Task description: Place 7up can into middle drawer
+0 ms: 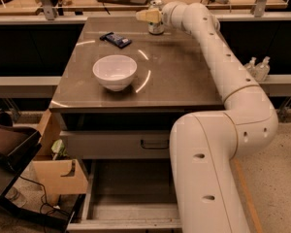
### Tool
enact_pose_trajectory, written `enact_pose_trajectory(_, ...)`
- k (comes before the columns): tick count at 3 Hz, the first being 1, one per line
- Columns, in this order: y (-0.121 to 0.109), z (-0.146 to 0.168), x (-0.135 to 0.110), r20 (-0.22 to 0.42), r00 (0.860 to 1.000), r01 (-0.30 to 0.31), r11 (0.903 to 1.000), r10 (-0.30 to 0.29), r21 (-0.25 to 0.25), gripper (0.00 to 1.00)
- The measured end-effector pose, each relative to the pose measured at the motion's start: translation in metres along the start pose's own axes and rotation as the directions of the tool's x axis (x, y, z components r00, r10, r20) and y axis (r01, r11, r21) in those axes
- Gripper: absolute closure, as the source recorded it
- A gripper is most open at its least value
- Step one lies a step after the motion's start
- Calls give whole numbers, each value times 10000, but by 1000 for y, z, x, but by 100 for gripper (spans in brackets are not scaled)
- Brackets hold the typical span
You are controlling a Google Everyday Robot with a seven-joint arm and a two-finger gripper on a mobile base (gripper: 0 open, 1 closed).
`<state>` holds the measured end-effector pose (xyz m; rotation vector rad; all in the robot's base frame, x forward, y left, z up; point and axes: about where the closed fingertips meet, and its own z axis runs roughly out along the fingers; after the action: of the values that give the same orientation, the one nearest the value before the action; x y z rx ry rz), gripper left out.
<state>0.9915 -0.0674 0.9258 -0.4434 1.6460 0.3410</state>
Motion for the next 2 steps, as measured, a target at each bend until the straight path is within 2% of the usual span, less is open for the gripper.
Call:
enact_pose_trajectory(1,11,11,5,95,9995,-308,9990,311,-327,17)
enact_pose_trajectory(2,13,13,6,100,9995,-308,9989,312,-356,48)
